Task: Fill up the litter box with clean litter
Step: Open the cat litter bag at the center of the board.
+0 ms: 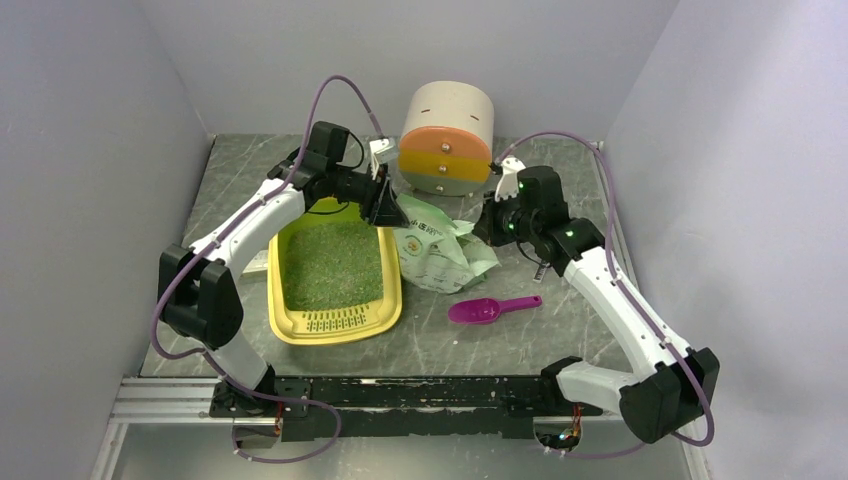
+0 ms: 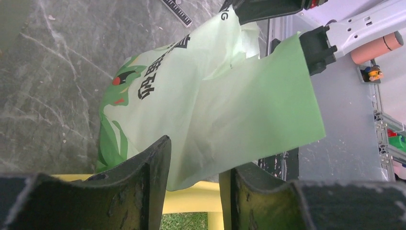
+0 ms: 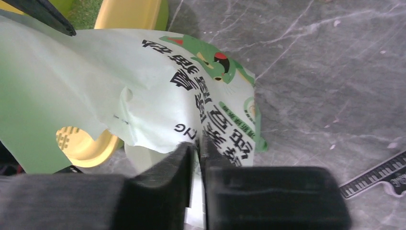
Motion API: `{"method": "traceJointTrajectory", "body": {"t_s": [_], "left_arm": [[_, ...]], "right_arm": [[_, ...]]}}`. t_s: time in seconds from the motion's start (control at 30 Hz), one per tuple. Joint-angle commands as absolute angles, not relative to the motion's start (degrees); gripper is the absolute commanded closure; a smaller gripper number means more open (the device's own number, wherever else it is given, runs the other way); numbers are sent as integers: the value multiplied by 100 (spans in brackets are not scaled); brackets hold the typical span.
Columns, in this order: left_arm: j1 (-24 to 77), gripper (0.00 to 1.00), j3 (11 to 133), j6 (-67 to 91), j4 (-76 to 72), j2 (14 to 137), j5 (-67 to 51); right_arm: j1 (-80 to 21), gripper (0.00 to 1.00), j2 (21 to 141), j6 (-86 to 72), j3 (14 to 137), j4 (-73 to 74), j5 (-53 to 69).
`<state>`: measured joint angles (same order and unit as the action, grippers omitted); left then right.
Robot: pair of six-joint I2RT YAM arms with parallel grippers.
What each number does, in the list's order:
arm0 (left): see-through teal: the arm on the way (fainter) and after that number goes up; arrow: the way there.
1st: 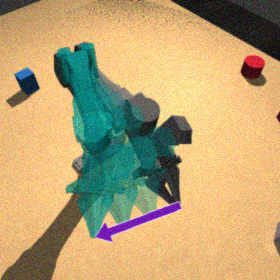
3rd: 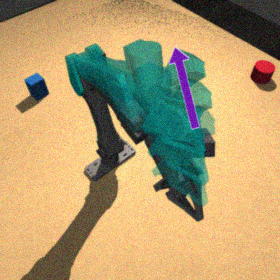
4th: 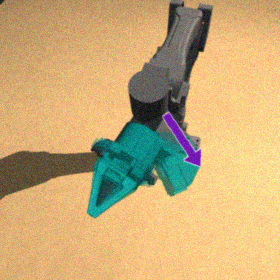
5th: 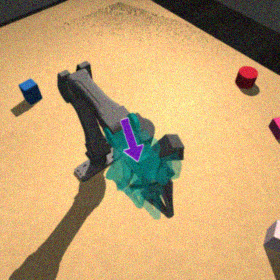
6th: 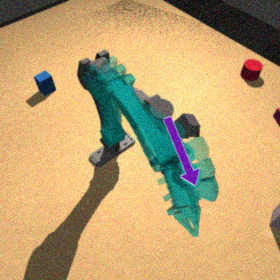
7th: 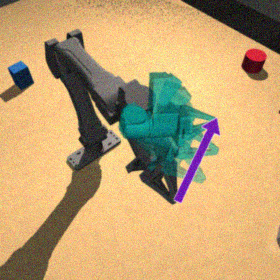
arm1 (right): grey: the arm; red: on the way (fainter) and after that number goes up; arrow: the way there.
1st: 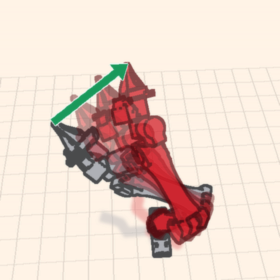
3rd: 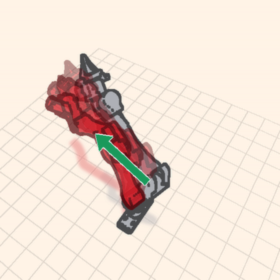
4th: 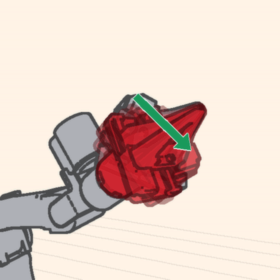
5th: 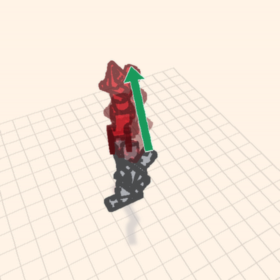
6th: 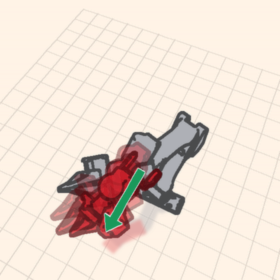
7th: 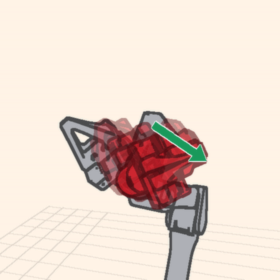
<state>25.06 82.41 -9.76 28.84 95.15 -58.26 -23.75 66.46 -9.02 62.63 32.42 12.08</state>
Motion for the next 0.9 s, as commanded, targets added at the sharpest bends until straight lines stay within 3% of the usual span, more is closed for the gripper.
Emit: {"method": "traceJointTrajectory", "body": {"t_s": [0.0,0.13,0.4,0.47,0.57,0.73,0.87], "left_arm": [[2538,54,8426,-1248,3175,9597,-5948],[2547,55,8362,-1177,3081,9593,-5877],[2549,55,8363,-998,2848,9550,-5842],[2549,55,8375,-993,2851,9530,-5822],[2549,56,8370,-955,2804,9489,-5806],[2549,55,8356,-846,2631,9512,-5780],[2549,54,8455,-636,2363,9594,-5782]], "right_arm": [[-2371,77,6733,-873,6251,3034,1607],[-2378,53,6667,-828,6067,3044,1778],[-2423,46,6924,-657,5994,3009,1101],[-2421,57,6943,-724,6003,2873,800],[-2424,90,6950,-907,6088,2599,602],[-2411,100,7101,-1170,6414,2290,288],[-2330,100,7119,-1362,6641,2137,-508]]}}
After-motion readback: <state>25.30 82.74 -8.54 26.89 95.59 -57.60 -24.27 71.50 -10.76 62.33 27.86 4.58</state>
